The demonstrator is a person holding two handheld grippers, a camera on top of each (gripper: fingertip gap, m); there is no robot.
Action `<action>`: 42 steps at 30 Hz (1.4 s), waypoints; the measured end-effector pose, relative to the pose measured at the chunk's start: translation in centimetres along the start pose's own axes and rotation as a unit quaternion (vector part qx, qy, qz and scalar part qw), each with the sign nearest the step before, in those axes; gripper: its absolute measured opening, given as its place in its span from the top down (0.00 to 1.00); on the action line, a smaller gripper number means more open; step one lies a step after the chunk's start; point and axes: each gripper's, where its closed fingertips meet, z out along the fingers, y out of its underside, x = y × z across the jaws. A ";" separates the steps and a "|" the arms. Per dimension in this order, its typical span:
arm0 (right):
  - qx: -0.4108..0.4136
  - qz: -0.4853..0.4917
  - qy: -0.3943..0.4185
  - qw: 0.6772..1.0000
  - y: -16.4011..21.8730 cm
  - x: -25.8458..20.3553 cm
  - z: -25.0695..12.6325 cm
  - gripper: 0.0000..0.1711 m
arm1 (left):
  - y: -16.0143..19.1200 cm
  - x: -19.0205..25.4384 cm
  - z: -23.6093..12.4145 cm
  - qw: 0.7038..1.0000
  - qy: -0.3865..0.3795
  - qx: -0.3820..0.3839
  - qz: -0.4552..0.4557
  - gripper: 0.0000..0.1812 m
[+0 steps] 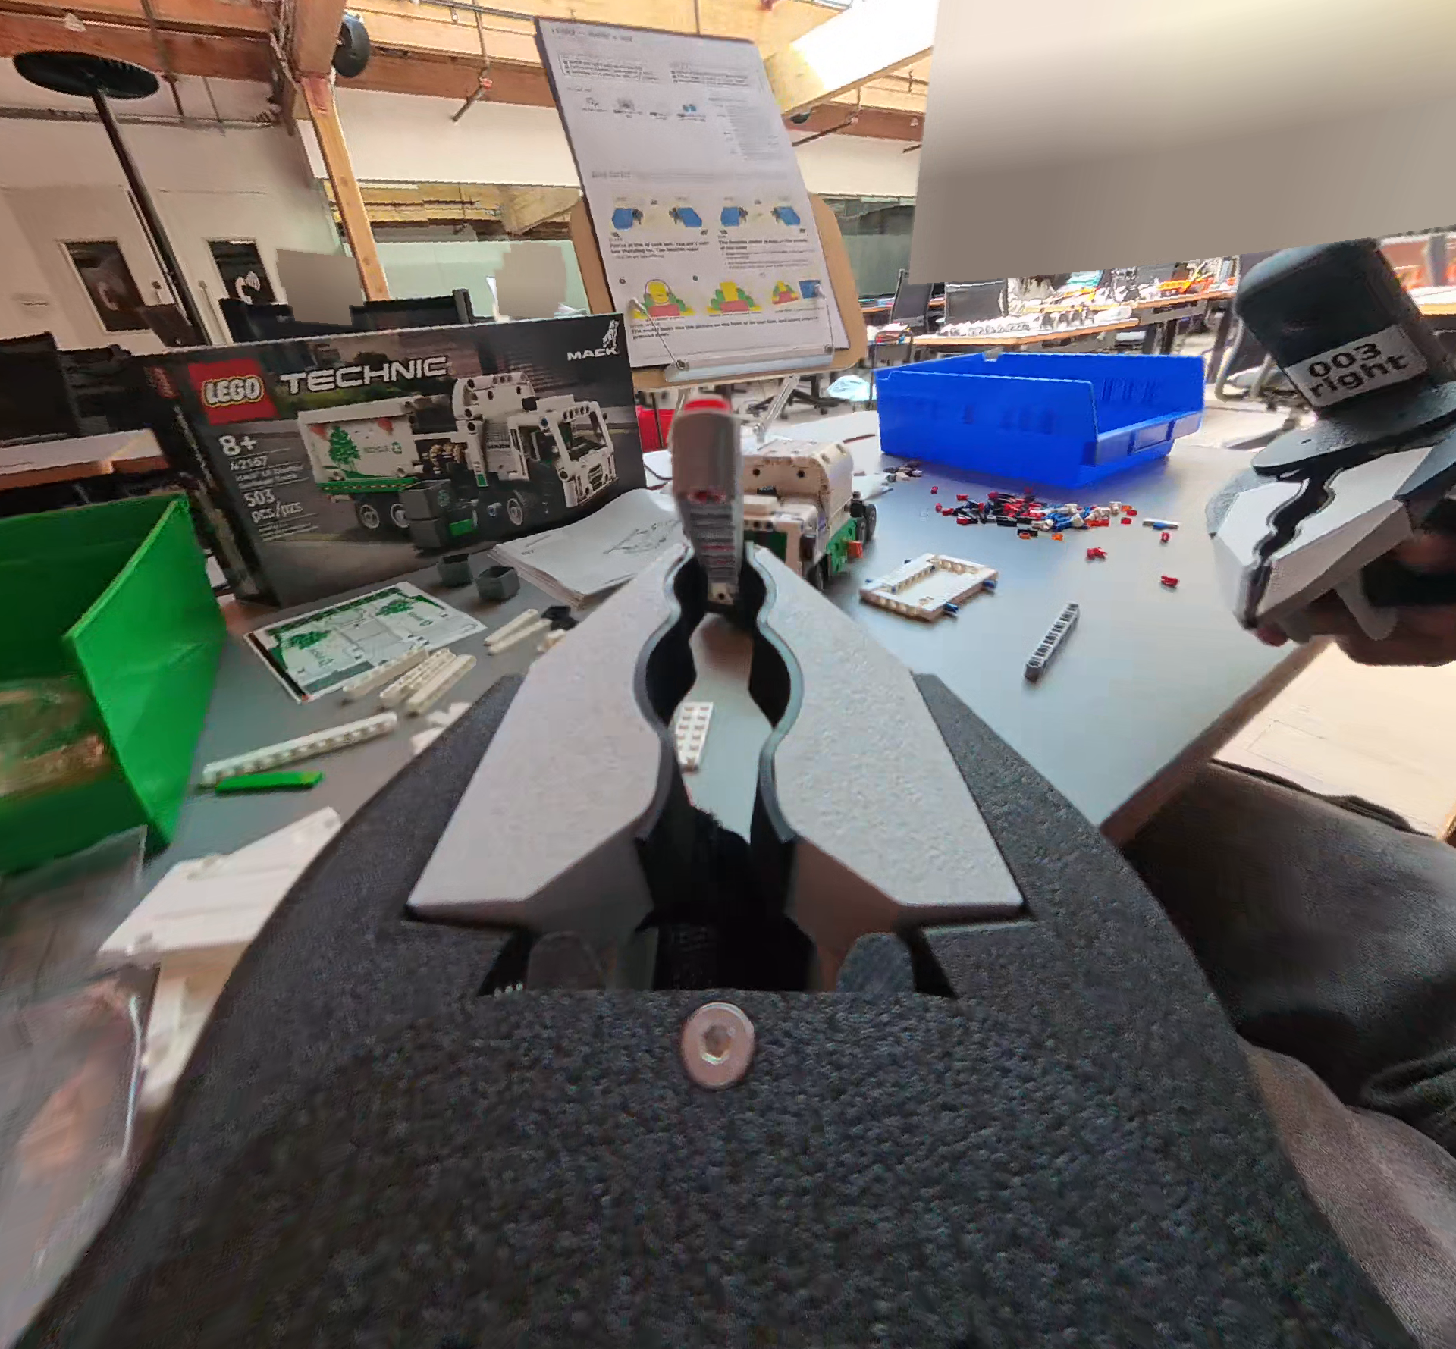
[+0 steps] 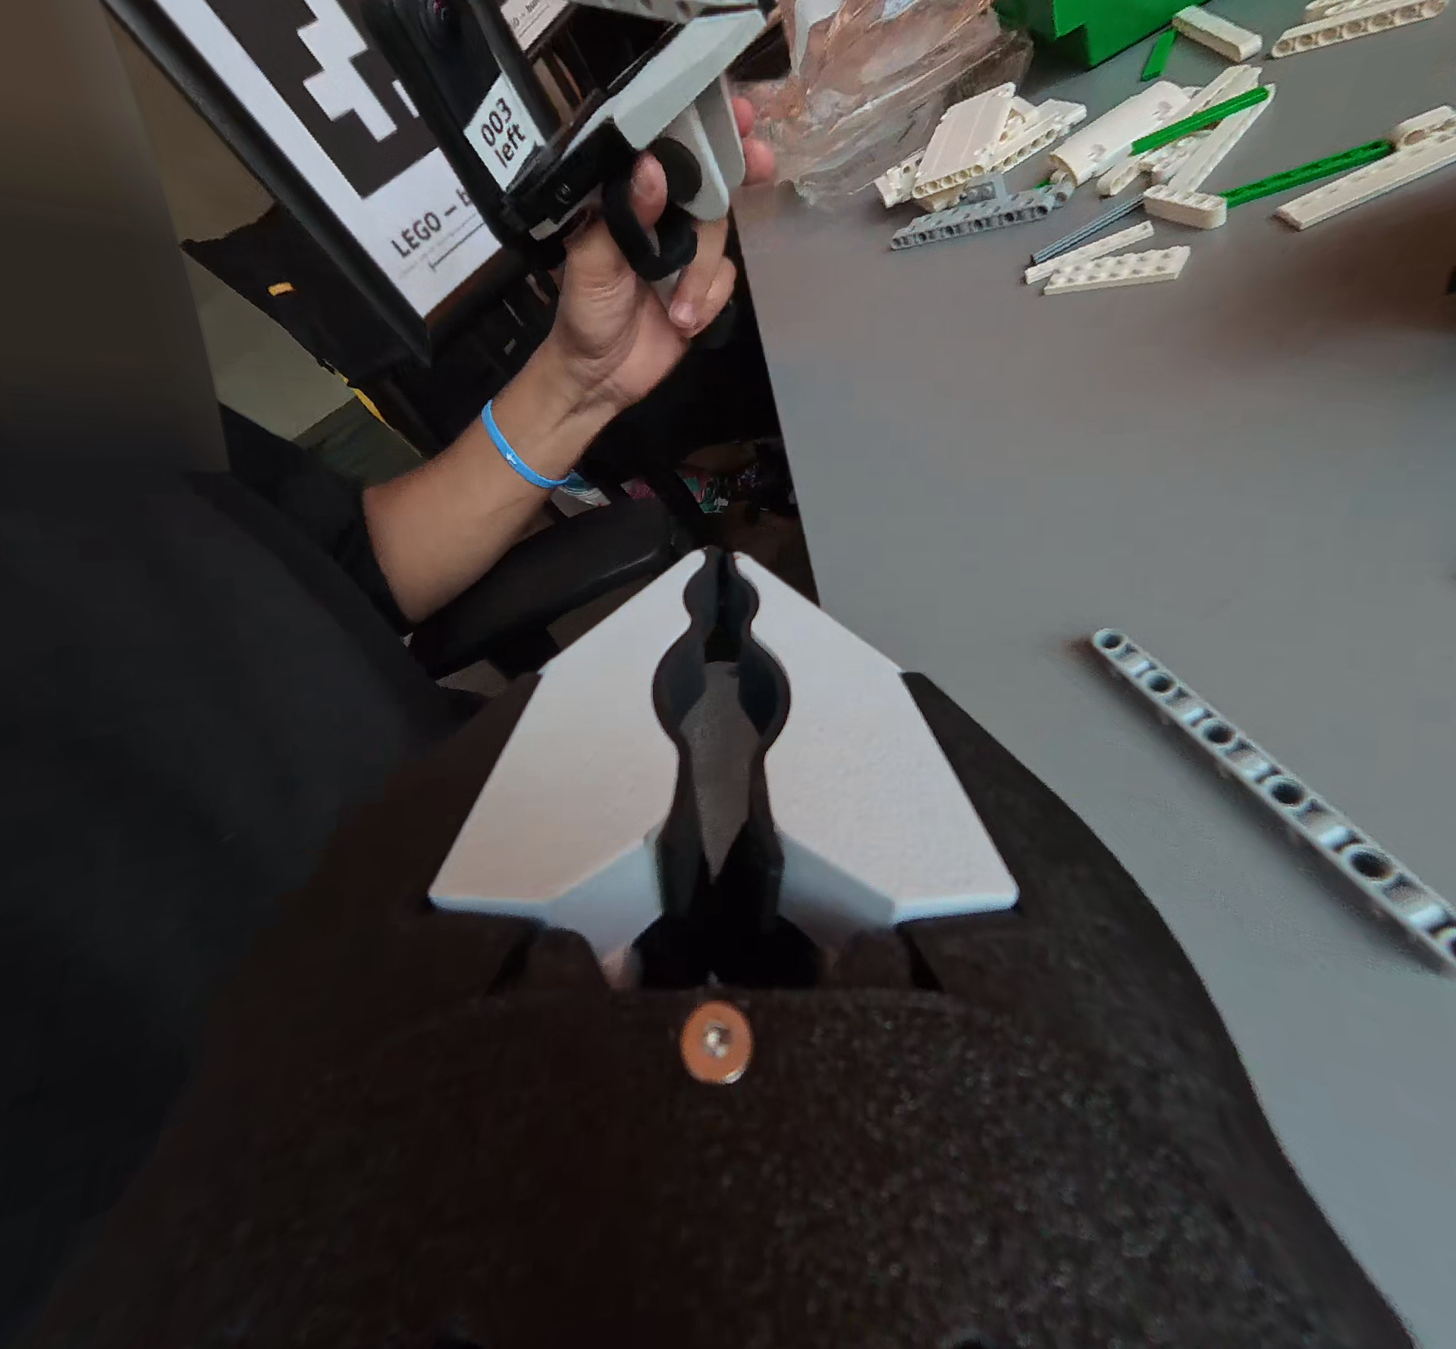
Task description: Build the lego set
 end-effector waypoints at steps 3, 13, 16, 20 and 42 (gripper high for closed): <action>-0.018 -0.016 0.000 1.000 1.9 -2.0 0.9 1.00 | 0.9 2.1 -3.7 0.999 -0.020 -0.025 -0.006 0.97; -0.039 0.028 0.001 0.999 13.1 -6.8 3.0 1.00 | 11.3 12.7 -18.5 0.976 -0.069 -0.204 -0.026 0.97; -0.066 0.044 0.041 0.996 18.8 -6.4 2.4 1.00 | 14.4 16.3 -24.3 0.968 -0.075 -0.229 -0.078 0.97; -0.070 0.071 0.083 0.992 24.5 -6.0 1.2 1.00 | 17.5 20.4 -31.0 0.948 -0.104 -0.282 -0.103 0.97; -0.024 -0.233 0.050 0.971 36.1 21.3 38.5 0.85 | 22.3 21.4 -35.0 0.928 -0.205 -0.304 -0.060 0.97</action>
